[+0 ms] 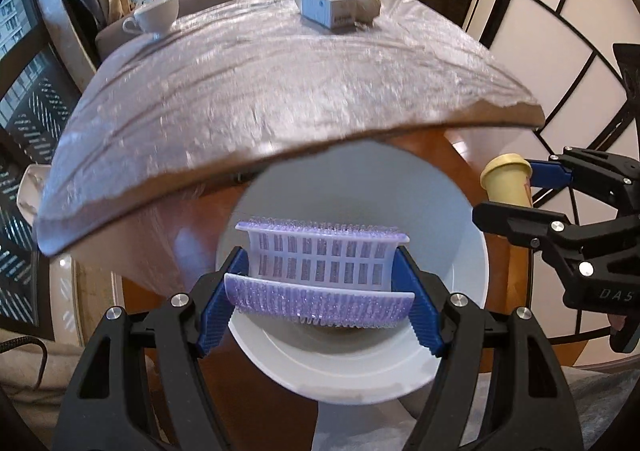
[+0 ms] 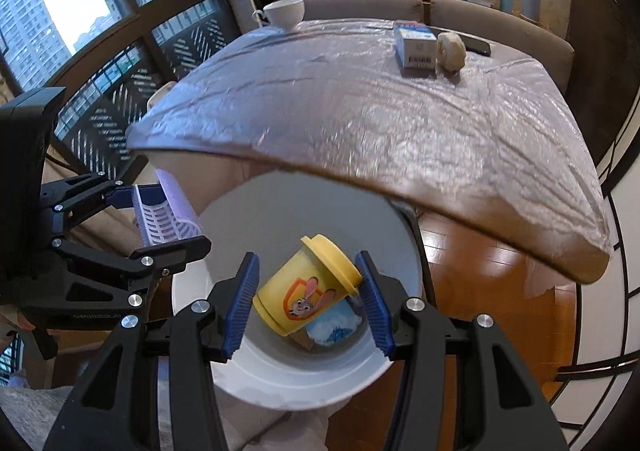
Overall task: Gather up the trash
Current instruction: 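Carry the purple rack and yellow cup over the white bin and release both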
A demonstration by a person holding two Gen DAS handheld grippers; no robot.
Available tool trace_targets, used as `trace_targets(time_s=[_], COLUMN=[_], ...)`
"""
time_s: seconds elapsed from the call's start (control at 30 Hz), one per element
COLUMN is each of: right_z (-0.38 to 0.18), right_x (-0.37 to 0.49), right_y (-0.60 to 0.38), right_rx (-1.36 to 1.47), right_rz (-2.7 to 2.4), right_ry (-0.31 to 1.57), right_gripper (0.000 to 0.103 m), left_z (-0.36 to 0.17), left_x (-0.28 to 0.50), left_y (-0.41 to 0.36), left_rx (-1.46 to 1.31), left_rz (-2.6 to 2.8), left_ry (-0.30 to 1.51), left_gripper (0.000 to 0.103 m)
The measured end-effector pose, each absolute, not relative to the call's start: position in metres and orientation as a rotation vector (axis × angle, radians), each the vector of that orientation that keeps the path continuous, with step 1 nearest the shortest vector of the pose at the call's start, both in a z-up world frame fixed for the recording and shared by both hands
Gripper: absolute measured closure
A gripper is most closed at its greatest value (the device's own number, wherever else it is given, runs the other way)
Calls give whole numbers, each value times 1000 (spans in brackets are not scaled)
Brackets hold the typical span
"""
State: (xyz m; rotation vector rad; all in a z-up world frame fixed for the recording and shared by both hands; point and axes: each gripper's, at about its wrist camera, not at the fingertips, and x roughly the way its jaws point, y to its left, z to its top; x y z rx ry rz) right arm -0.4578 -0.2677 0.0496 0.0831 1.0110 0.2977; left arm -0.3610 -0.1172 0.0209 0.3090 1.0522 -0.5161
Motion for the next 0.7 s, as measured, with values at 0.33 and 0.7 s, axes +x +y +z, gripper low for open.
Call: trace_targets(time_s=[0.33, 0.7], right_z=[10, -27], right_x=[-459, -440], right_y=[-263, -263], right_rx=[76, 113], right_rz=[305, 276], right_ry=[1085, 1167], right_gripper=[54, 54], left_z=[-23, -60], left_x=[-369, -353], left_y=[-117, -121], left_rx=[352, 397], left_rz=[-474, -470], left_ry=[1133, 1191], left_gripper=[29, 29])
